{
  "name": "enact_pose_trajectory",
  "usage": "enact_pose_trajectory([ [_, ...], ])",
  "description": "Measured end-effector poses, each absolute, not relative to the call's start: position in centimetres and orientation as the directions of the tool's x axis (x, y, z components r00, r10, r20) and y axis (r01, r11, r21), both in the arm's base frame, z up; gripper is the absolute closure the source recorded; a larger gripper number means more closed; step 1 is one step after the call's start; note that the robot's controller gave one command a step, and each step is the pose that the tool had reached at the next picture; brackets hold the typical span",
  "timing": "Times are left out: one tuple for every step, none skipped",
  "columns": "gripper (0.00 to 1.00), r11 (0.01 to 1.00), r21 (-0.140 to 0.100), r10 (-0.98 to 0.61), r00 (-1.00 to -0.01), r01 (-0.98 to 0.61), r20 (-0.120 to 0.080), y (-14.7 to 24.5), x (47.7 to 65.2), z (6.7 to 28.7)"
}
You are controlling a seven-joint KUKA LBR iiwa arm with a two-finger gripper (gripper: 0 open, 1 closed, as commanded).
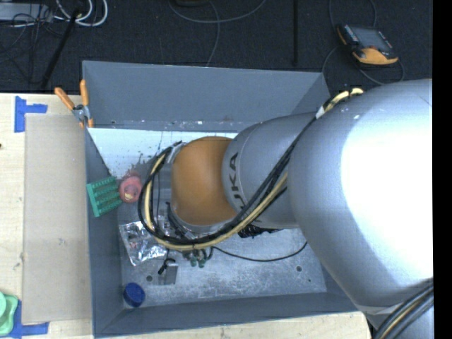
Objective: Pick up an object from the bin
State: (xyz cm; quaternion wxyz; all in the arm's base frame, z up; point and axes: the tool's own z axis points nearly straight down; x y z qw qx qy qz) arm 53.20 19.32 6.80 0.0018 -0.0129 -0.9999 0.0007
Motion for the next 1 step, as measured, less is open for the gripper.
enact_pose_trajectory([
  [0.0,0.942,0.0,-0.337,-0.942,-0.337,0.002,21.42,51.87,6.91],
])
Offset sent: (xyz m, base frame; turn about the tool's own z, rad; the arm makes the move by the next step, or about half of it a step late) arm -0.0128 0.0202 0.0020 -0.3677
